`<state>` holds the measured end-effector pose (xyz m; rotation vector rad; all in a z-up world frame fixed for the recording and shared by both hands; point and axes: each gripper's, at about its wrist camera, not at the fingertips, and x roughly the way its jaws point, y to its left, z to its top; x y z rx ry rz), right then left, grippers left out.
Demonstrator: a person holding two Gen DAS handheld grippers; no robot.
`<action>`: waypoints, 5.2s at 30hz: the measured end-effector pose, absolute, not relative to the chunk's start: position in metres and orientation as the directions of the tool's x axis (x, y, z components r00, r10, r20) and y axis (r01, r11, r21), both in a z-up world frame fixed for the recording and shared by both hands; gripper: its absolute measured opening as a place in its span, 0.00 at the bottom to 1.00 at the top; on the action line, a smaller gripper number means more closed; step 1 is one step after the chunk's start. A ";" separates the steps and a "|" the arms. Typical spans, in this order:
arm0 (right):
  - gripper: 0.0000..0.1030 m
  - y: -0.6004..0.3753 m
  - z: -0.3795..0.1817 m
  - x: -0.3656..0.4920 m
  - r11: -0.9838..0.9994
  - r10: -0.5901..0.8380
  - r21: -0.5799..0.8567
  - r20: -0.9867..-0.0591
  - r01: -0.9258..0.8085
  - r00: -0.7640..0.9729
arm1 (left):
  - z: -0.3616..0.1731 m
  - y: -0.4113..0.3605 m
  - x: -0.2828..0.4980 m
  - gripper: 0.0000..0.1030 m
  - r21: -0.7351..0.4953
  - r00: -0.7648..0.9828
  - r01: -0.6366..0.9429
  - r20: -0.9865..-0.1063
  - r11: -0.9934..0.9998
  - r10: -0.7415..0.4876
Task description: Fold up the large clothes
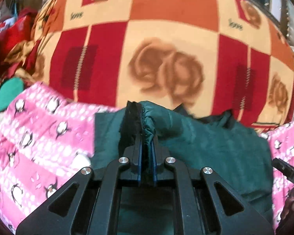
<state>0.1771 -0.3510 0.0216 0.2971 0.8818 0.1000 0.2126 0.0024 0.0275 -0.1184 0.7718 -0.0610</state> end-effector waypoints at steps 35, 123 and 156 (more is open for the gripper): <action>0.88 -0.323 -0.017 0.201 0.995 0.062 0.094 -0.820 0.026 0.569 | -0.030 -0.029 0.213 0.70 0.048 0.675 0.036 -0.738 0.998 0.011; 1.00 -0.286 0.008 0.049 0.988 0.081 0.142 -0.808 0.060 0.584 | -0.010 0.012 0.072 0.82 -0.032 0.667 -0.042 -0.745 0.999 0.004; 1.00 -0.266 -0.006 -0.009 0.989 0.110 0.146 -0.838 0.025 0.535 | -0.028 0.009 0.013 0.82 0.035 0.649 0.008 -0.760 0.999 0.021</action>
